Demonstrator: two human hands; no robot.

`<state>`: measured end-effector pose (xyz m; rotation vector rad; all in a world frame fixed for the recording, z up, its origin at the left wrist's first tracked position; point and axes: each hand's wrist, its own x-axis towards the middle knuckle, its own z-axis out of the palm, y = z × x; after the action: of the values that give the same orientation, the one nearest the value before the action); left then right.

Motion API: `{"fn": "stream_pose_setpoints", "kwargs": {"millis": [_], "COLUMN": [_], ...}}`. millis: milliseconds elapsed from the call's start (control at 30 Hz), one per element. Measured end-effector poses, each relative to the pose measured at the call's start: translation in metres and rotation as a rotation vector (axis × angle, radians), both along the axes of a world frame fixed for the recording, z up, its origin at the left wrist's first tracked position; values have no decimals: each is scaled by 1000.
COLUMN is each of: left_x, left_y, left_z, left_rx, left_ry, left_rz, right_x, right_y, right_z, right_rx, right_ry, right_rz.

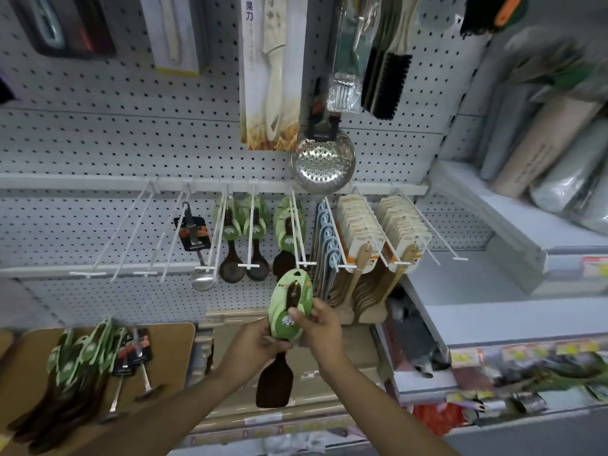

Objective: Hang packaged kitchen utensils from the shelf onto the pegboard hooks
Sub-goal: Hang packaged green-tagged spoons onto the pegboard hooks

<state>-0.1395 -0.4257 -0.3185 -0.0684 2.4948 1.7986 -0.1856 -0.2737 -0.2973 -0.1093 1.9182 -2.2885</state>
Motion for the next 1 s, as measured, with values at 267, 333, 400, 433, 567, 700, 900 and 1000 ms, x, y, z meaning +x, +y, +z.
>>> {"fn": "stream_pose_setpoints", "kwargs": {"millis": [267,333,400,433,567,700,900,1000], "left_x": [-5,-6,-9,-11,-20,-28,-57,-75], "left_y": [-8,-9,-9,-8,-7,-5,-8,-7], "left_z": [-8,-11,-12,-13,-16,-21,-23,-22], "left_rx": [-56,-57,-66,-68,-45,-9,-22,-40], "left_ry": [-60,-61,-63,-64,-80,-90,-90,-90], "left_rz": [-27,-19,-10,-2,6,21,83,108], "right_x": [-7,-8,-8,-9,-13,-27,-54,-71], "right_y": [-7,-9,-10,-10,-11,-15,-30,-38], "right_z": [-10,-12,-13,-14,-16,-18,-14,-8], "right_rx": [-22,-32,-25,-20,-27,-22,2,53], "right_ry": [-37,-38,-39,-38,-35,-62,-106,-125], "right_rz": [-21,-32,-42,-47,-76,-98,-132,-187]}}
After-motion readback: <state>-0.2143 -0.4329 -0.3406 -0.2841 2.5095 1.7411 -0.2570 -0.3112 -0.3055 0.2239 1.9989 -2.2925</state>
